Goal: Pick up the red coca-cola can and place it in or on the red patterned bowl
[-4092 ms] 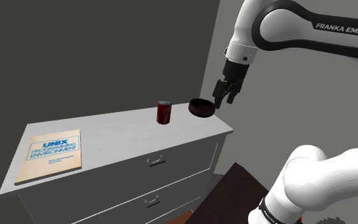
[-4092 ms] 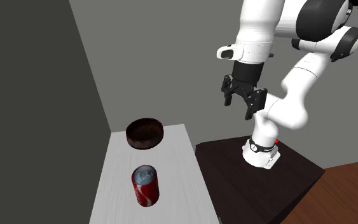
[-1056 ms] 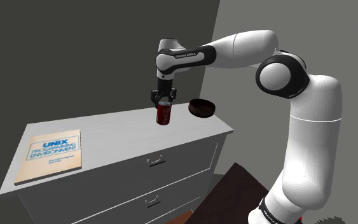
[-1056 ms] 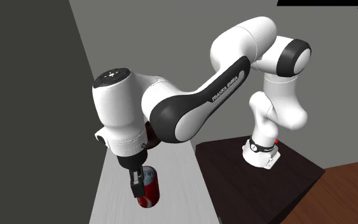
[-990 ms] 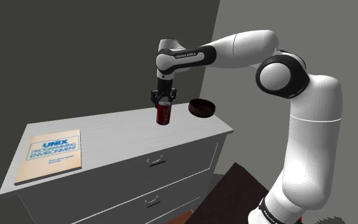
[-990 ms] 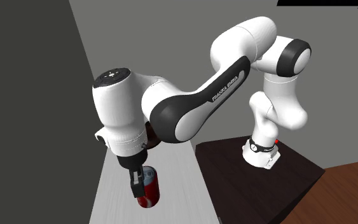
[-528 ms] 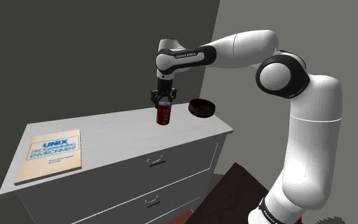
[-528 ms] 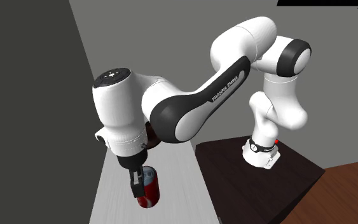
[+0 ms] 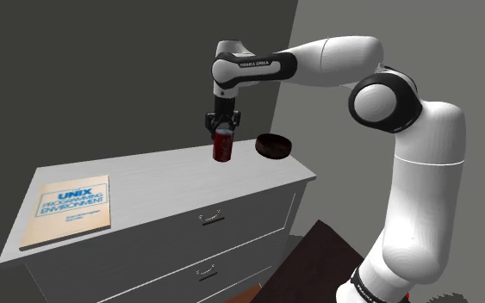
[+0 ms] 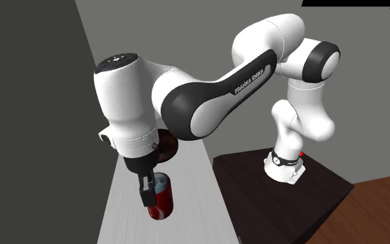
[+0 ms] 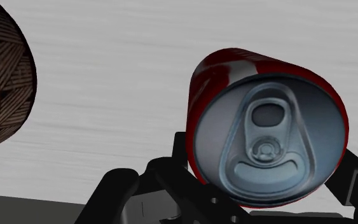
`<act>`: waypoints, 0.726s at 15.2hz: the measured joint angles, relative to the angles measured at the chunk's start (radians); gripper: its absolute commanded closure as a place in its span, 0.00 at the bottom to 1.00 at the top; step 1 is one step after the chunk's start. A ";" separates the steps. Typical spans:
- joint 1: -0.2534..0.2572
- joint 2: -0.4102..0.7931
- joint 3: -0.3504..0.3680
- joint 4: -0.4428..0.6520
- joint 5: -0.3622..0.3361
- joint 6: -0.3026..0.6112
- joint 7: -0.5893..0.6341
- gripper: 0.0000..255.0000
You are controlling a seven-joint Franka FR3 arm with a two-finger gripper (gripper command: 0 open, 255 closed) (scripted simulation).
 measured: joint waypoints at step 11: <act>0.003 0.009 0.001 0.161 0.000 -0.151 0.002 1.00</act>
